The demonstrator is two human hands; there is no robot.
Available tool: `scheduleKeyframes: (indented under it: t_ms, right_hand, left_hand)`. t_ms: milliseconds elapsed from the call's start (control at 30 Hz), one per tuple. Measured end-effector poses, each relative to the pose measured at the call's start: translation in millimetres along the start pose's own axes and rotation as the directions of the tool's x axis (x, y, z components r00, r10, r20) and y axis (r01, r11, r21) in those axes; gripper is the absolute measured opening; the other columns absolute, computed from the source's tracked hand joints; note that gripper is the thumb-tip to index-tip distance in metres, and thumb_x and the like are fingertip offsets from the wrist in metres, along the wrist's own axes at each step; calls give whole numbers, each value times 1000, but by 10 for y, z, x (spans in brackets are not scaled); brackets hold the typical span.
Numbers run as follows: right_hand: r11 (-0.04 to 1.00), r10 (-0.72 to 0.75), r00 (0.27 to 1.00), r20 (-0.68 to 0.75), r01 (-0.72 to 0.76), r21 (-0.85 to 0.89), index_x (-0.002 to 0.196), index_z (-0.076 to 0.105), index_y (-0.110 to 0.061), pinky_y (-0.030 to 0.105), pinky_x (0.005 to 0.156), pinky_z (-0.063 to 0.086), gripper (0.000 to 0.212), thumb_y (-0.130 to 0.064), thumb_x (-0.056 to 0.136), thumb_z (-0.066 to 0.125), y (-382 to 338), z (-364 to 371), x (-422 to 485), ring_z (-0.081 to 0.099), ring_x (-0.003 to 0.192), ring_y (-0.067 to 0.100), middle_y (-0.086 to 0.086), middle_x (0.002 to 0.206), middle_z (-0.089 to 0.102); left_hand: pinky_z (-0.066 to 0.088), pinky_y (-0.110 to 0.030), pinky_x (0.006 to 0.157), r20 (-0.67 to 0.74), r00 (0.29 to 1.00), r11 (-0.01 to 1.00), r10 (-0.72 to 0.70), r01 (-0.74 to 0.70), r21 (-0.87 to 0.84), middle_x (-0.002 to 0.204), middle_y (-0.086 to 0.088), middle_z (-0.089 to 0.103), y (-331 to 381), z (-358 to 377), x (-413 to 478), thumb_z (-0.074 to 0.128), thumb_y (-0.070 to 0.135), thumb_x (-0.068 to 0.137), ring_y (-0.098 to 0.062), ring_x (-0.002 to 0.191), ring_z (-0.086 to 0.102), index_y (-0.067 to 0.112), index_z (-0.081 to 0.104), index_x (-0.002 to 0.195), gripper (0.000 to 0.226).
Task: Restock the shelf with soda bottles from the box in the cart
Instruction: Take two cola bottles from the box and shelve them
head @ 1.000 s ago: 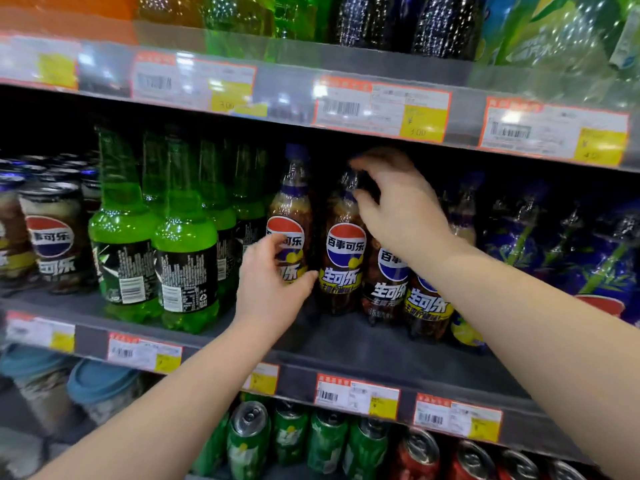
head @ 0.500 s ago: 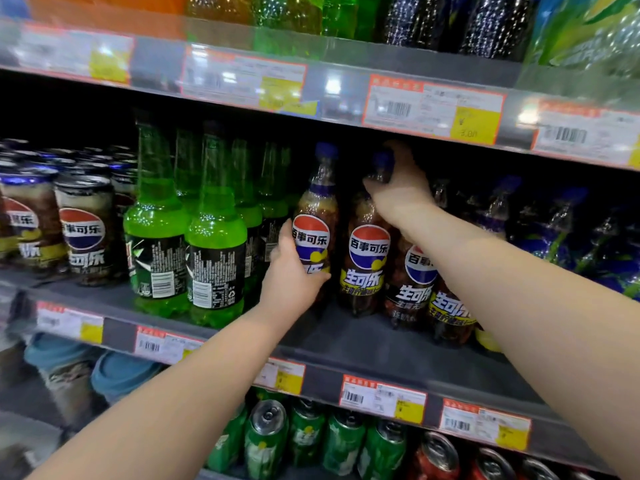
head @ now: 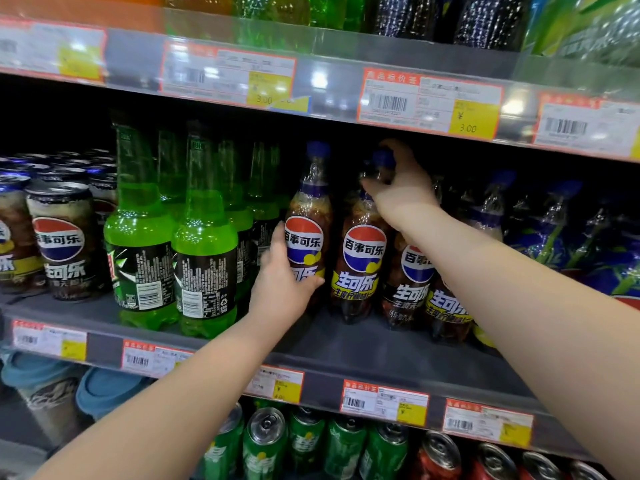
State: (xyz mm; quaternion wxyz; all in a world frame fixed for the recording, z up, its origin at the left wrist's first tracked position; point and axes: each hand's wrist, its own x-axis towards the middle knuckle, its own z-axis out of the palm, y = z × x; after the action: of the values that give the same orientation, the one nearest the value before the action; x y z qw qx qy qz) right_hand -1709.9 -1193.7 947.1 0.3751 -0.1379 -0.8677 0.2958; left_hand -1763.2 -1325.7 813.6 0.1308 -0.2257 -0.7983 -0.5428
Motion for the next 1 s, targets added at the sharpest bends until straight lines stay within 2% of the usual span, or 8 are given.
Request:
scheduleKeyframes:
  t_ms: [333, 467, 567, 633, 700, 767, 867, 1000]
  right_hand:
    - [1000, -16, 999, 42, 16, -12, 144, 28, -26, 28, 98, 40, 66, -26, 87, 61, -82, -15, -36, 48, 125, 25, 2, 143, 45]
    - [999, -8, 1000, 1, 8, -44, 145, 24, -26, 24, 92, 39, 70, -29, 86, 62, -100, -87, -139, 47, 126, 26, 3, 141, 46]
    - [994, -81, 994, -80, 74, -78, 142, 32, -21, 24, 100, 34, 66, -28, 84, 63, -51, -209, -339, 44, 127, 23, 7, 139, 46]
    - [979, -133, 986, -95, 117, -165, 138, 39, -19, 10, 97, 29, 59, -26, 85, 63, 41, -340, -570, 44, 124, 16, 6, 139, 44]
    - [964, -159, 986, -45, 146, -220, 134, 44, -17, -7, 83, 24, 52, -23, 86, 62, 190, -488, -857, 44, 113, 7, 4, 136, 44]
    - [954, -133, 991, 18, 133, -270, 132, 46, -15, -8, 85, 23, 48, -21, 86, 62, 400, -665, -1178, 44, 116, 8, 2, 134, 46]
    - [934, 5, 998, 70, 20, -357, 135, 43, -15, 14, 102, 30, 53, -26, 87, 62, 813, -1010, -1687, 41, 128, 13, 1, 137, 45]
    - [868, 251, 967, 41, -206, -452, 138, 38, -15, 15, 98, 27, 61, -31, 85, 64, 1341, -1609, -2488, 39, 130, 16, 2, 140, 43]
  left_hand:
    - [34, -40, 106, 38, 999, 1000, -21, 22, -18, 146, -14, 28, 53, -37, -54, 79, 19, 69, -30, 131, 39, 26, -1, 148, 113]
    - [25, -33, 108, -26, 998, 998, 50, -51, -39, 148, -14, 25, 99, -88, -158, 78, 21, 70, -26, 136, 26, 20, 9, 149, 105]
    - [24, -23, 106, -139, 976, 981, 168, -179, -71, 140, -11, 36, 159, -101, -292, 76, 19, 72, -23, 132, 32, 11, 27, 143, 87]
    - [34, -24, 103, -155, 961, 956, 229, -252, -152, 127, 0, 40, 225, -61, -435, 75, 20, 74, -19, 122, 44, 10, 38, 135, 72]
    - [39, -15, 93, -136, 942, 915, 307, -331, -232, 115, 8, 40, 313, 20, -603, 70, 27, 75, -10, 107, 49, 14, 45, 126, 58]
    - [38, -9, 86, -95, 910, 869, 405, -415, -271, 104, 12, 43, 412, 155, -794, 61, 33, 75, -3, 97, 48, 15, 49, 117, 47]
    - [37, -2, 81, 91, 894, 852, 438, -381, -358, 96, 24, 45, 530, 446, -1119, 56, 38, 73, 9, 86, 48, 22, 53, 107, 37]
    - [42, -22, 82, 386, 796, 879, 465, -363, -311, 93, 14, 53, 634, 901, -1628, 52, 48, 68, -7, 91, 52, 17, 61, 101, 46]
